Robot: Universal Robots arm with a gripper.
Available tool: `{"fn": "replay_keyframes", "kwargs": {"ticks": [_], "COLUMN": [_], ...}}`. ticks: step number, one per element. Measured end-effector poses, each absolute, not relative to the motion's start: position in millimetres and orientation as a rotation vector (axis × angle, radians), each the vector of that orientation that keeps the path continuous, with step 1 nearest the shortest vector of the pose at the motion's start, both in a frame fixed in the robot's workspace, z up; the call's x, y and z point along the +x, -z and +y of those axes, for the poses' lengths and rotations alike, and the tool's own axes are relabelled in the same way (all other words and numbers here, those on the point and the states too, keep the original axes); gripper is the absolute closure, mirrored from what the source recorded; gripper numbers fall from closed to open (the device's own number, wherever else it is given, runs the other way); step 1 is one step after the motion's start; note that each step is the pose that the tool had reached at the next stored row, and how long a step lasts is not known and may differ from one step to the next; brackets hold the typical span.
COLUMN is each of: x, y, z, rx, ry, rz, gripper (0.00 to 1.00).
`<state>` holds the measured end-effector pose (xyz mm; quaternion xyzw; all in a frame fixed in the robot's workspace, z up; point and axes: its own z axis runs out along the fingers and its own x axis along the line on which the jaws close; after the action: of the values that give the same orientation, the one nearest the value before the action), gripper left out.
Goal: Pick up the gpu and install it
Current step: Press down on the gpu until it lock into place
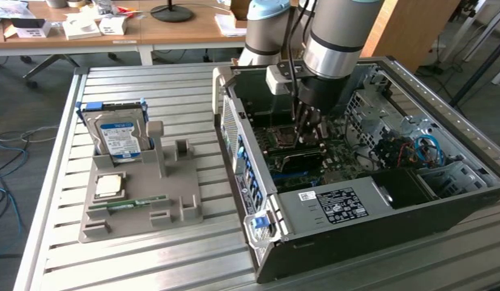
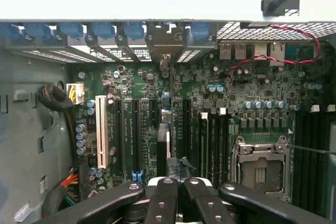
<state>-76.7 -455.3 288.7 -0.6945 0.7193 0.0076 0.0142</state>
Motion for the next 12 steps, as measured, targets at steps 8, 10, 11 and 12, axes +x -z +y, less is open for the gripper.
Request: {"fn": "replay_keyframes", "kwargs": {"ticks": [8,10,11,12], "x": [-78.6,-79.9,-80.8,-81.6], "y": [-287.9,-287.3,-287.1,-286.9], "z": [-452.1,-452.0,-452.0,-451.9], "rx": [-2.162,-2.162,-2.162,-2.162], "ry": [-0.024,-0.024,-0.024,-0.024], "rz": [2.239,2.239,2.240,2.239], "gripper": [0.89,0.89,0.89,0.89]}}
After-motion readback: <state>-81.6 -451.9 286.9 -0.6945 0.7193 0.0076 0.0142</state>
